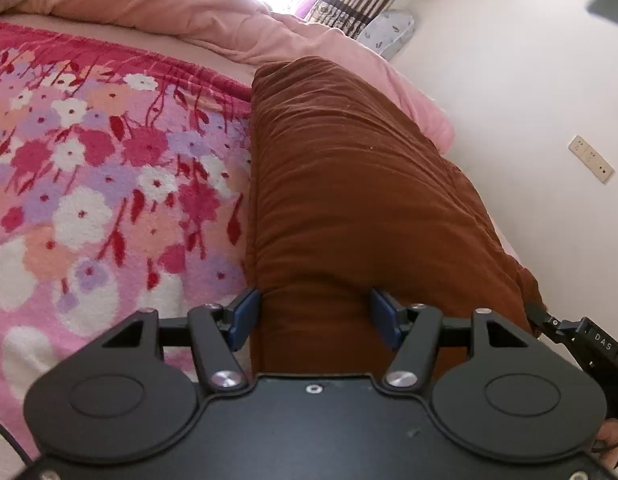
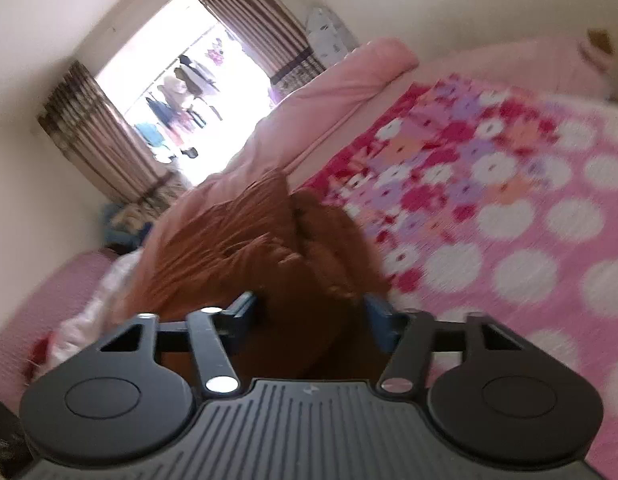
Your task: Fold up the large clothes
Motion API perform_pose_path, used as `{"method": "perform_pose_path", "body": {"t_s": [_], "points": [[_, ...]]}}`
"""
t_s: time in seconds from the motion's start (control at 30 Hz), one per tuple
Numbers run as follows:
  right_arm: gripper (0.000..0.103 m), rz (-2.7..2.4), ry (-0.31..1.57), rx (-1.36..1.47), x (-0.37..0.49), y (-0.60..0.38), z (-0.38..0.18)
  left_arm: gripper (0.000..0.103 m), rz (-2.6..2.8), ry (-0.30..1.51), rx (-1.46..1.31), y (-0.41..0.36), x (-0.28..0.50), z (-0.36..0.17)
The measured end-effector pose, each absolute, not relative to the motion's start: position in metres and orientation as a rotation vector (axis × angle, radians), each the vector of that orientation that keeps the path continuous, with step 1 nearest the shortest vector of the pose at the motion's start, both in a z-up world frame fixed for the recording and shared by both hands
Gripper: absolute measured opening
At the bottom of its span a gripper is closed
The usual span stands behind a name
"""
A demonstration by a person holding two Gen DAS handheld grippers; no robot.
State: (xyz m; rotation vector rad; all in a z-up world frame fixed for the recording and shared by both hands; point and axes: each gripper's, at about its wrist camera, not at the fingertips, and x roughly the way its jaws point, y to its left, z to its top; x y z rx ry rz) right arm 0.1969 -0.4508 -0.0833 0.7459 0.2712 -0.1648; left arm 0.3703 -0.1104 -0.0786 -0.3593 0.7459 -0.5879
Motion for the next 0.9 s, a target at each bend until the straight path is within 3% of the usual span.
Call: {"method": "perform_pose_path", "body": {"t_s": [0.03,0.07,0.13,0.4,0.53,0.63,0.83,0.9], "points": [[0.034,-0.165,0.270,0.748,0.197,-0.450,-0.083,0.062,-0.591,0.749,-0.359,-0.111,0.371,-0.078],[0.023,-0.165,0.266,0.738,0.194,-0.446,-0.080,0.062,-0.595,0.751,-0.356,-0.110,0.372,-0.076],[0.021,-0.197,0.266,0.697,0.185,-0.435,-0.068,0.064,-0.600,0.749,-0.353,-0.109,0.375,-0.076],[0.025,-0.235,0.310,0.743,0.191,-0.449,-0.113,0.067,-0.603,0.764,-0.311,-0.120,0.383,-0.090],[0.043,-0.248,0.298,0.682,0.185,-0.444,-0.097,0.066,-0.594,0.761,-0.310,-0.114,0.383,-0.076],[0.048,-0.292,0.246,0.548,0.176,-0.434,-0.062,0.063,-0.571,0.681,-0.270,-0.114,0.377,-0.054],[0.048,-0.185,0.234,0.344,0.196,-0.406,-0.019,0.063,-0.648,0.604,-0.265,-0.135,0.372,-0.027],[0.042,-0.161,0.279,0.321,0.210,-0.400,-0.022,0.063,-0.658,0.621,-0.234,-0.147,0.374,-0.032]]}}
